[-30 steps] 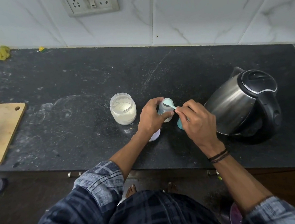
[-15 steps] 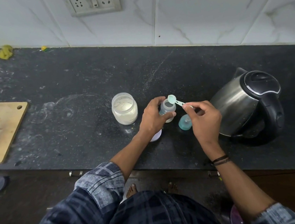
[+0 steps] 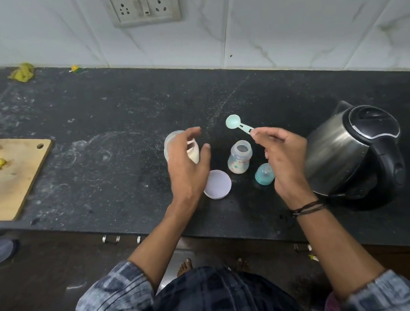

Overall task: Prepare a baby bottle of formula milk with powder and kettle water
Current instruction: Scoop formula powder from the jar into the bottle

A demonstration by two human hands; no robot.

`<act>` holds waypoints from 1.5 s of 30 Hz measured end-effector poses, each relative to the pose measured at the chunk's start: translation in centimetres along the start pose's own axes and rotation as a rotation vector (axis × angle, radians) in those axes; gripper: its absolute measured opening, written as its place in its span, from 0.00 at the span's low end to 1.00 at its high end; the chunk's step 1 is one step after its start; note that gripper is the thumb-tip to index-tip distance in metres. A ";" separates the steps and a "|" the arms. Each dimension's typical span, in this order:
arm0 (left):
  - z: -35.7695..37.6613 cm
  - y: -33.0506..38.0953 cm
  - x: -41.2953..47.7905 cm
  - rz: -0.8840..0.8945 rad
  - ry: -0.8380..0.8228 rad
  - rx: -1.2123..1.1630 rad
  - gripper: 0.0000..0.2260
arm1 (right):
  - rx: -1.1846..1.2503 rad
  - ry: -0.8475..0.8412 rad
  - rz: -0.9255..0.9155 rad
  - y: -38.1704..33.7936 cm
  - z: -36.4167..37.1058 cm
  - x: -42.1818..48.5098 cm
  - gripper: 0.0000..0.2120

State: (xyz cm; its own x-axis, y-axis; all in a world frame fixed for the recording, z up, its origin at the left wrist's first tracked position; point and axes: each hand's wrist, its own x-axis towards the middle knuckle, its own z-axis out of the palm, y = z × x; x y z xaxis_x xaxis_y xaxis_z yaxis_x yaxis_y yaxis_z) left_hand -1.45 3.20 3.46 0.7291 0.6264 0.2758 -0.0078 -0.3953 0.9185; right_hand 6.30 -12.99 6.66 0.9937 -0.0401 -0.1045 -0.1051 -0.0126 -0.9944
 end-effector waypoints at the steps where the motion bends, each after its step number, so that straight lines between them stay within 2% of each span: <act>1: -0.8 -0.4 0.2 0.007 0.040 0.029 0.17 | -0.031 -0.045 -0.016 -0.3 0.7 0.1 0.04; 4: -2.8 -2.4 1.1 -0.066 0.063 0.074 0.24 | -0.161 -0.168 -0.070 -0.8 3.3 0.3 0.03; 10: -4.4 -5.2 1.6 -0.249 -0.036 0.117 0.37 | -0.535 -0.294 -0.199 -0.5 8.4 0.8 0.04; 15: -4.6 -5.6 1.8 -0.308 -0.076 0.091 0.38 | -0.879 -0.403 -0.266 -0.5 11.6 1.0 0.04; 18: -4.8 -5.5 1.9 -0.288 -0.064 0.104 0.37 | -0.949 -0.430 -0.269 -0.3 12.8 1.0 0.04; 25: -4.5 -3.9 1.7 -0.176 0.018 0.075 0.29 | -0.837 -0.292 -0.281 -0.6 10.1 0.6 0.07; 33: -1.5 -1.0 0.4 -0.014 -0.020 0.034 0.22 | -0.668 -0.133 -0.286 -0.2 2.8 -0.4 0.05; 38: 1.6 0.1 -1.0 0.076 -0.171 0.017 0.21 | -0.641 0.020 -0.445 -0.4 -3.1 -1.5 0.03; 45: 5.6 -0.9 -1.8 -0.037 -0.384 0.057 0.30 | -0.772 0.243 -0.720 -1.1 -9.4 -3.5 0.04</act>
State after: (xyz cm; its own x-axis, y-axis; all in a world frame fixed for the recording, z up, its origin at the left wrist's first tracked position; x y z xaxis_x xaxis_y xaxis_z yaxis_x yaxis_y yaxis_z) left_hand 1.08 -1.36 0.49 0.9313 0.3483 0.1070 0.0533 -0.4208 0.9056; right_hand 2.59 -22.24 8.29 0.8067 0.0323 0.5901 0.4195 -0.7346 -0.5332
